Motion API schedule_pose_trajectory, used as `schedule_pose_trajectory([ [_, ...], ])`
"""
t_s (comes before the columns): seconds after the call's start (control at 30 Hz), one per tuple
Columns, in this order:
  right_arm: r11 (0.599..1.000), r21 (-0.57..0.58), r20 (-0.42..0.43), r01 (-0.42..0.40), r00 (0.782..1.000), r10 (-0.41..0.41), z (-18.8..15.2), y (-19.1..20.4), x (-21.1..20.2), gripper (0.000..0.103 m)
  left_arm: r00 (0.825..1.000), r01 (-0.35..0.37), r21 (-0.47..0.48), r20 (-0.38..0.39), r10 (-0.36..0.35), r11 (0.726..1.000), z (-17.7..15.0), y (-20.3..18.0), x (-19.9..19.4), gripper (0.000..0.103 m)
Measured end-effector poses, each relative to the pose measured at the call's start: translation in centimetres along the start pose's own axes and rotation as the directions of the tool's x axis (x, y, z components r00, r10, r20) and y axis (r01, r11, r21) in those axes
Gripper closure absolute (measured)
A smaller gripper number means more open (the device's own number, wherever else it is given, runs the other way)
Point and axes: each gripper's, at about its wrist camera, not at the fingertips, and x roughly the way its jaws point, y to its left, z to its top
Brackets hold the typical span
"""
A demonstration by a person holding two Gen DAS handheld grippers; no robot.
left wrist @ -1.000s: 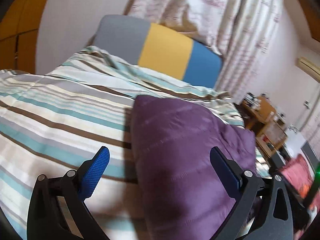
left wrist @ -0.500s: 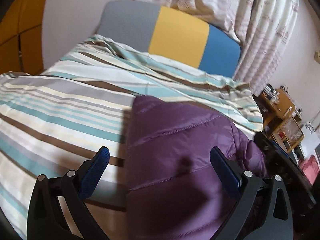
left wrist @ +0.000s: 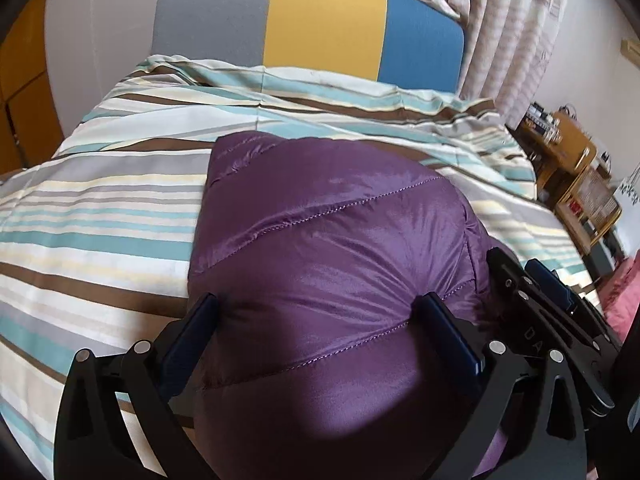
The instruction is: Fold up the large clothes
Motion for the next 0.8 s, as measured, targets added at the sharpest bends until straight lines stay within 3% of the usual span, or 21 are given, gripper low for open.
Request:
schedule_pose_trajectory([
  [0.5,1.000,0.003,-0.148,-0.003,0.989,0.003,-0.7,-1.0,6.4,0.047,0.998,-0.044,-0.021,-0.046,0.043,0.999,-0.3,0.0,4.3,0.003],
  [0.67,1.000,0.003,-0.139,-0.006,0.990,0.006,-1.0,-1.1,6.9,0.047,0.998,-0.049,-0.023,-0.038,0.048,0.999,-0.3,-0.2,4.2,0.003],
  [0.8,1.000,0.012,-0.117,-0.009,0.993,0.010,-1.0,-1.3,6.4,0.046,0.995,-0.043,-0.021,-0.087,0.041,0.999,0.9,-0.6,2.7,0.003],
])
